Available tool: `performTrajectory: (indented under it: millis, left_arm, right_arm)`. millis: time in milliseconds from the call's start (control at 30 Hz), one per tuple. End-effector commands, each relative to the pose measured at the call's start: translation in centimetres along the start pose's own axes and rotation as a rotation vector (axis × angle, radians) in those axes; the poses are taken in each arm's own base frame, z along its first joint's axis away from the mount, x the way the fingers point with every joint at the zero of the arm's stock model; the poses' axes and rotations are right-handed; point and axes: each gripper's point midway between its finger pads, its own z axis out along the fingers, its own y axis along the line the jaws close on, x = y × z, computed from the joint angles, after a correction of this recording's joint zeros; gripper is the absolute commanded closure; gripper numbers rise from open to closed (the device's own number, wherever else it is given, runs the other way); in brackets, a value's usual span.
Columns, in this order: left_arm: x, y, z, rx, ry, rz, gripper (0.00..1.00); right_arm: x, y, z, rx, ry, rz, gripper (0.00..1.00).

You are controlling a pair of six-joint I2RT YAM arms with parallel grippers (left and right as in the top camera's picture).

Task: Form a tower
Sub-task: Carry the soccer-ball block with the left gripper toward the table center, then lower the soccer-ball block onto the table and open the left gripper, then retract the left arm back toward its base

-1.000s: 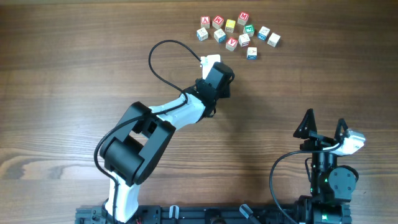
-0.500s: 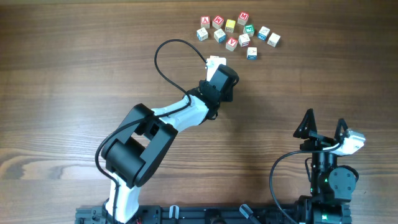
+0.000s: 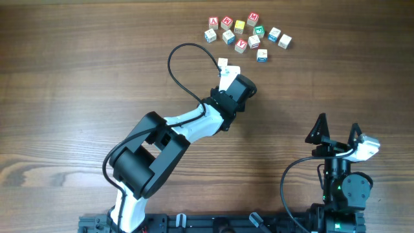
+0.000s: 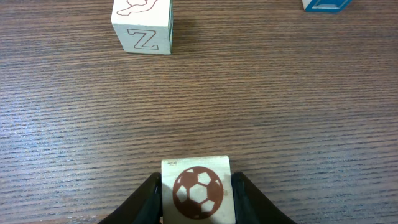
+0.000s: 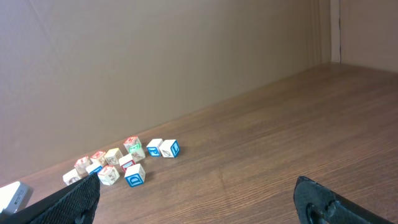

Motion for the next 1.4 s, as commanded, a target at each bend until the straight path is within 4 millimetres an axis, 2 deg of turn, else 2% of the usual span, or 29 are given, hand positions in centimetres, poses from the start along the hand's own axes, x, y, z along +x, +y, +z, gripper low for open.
performTrajectory:
  millis: [0,167,233,333,367,400,467,533,633,700,833,933,1033,1167,1267,1367]
  left_arm:
    - [0.8,1.2,0.4,-0.046,0.011,0.015,0.62]
    - [0.5,1.6,0.3,-0.068,-0.005,0.014,0.59]
    - [0.4,1.7,0.3,-0.073,-0.010,0.013,0.53]
    - [-0.2,1.5,0.3,-0.070,-0.035,0.005,0.35]
    - [-0.6,1.6,0.1,-0.079,-0.048,0.002,0.12]
    - [-1.0,1.8,-0.3,-0.087,-0.062,-0.001,0.00]
    - [-1.9,1.7,-1.1,-0.081,-0.077,0.000,0.00]
    - [-3.1,1.8,-2.9,-0.080,-0.088,0.009,0.00]
    - [-5.2,4.0,-7.2,-0.121,-0.088,0.001,0.00]
    - [-6.4,6.1,-10.3,-0.148,-0.081,-0.019,0.00]
    - [-8.7,12.1,-16.0,-0.211,-0.091,-0.138,0.00]
    - [-10.2,16.8,-19.3,-0.230,-0.119,-0.245,0.00]
    - [-10.3,20.4,-21.2,-0.223,-0.101,-0.343,0.00]
    - [-8.3,24.8,-22.1,-0.277,-0.079,-0.423,0.00]
    - [-5.9,26.5,-22.2,-0.300,-0.084,-0.462,0.00]
    - [-4.2,26.8,-22.8,-0.264,-0.114,-0.490,0.00]
  right_arm:
    - [-0.1,0.2,0.0,-0.011,-0.005,0.008,0.00]
    - [-0.1,0.2,0.0,-0.011,-0.005,0.008,0.00]
    - [-0.1,0.2,0.0,-0.011,-0.005,0.008,0.00]
    - [-0.1,0.2,0.0,-0.011,-0.005,0.007,0.00]
    - [-0.1,0.2,0.0,-0.011,-0.005,0.008,0.00]
    - [-0.1,0.2,0.0,-0.011,-0.005,0.007,0.00]
    - [-0.1,0.2,0.0,-0.011,-0.005,0.007,0.00]
    - [-0.1,0.2,0.0,-0.011,-0.005,0.008,0.00]
    - [-0.1,0.2,0.0,-0.011,-0.005,0.008,0.00]
    - [-0.1,0.2,0.0,-0.011,-0.005,0.008,0.00]
    - [-0.1,0.2,0.0,-0.011,-0.005,0.008,0.00]
    - [-0.1,0.2,0.0,-0.011,-0.005,0.007,0.00]
    - [-0.1,0.2,0.0,-0.011,-0.005,0.008,0.00]
    - [-0.1,0.2,0.0,-0.011,-0.005,0.007,0.00]
    - [-0.1,0.2,0.0,-0.011,-0.005,0.008,0.00]
    - [-0.1,0.2,0.0,-0.011,-0.005,0.007,0.00]
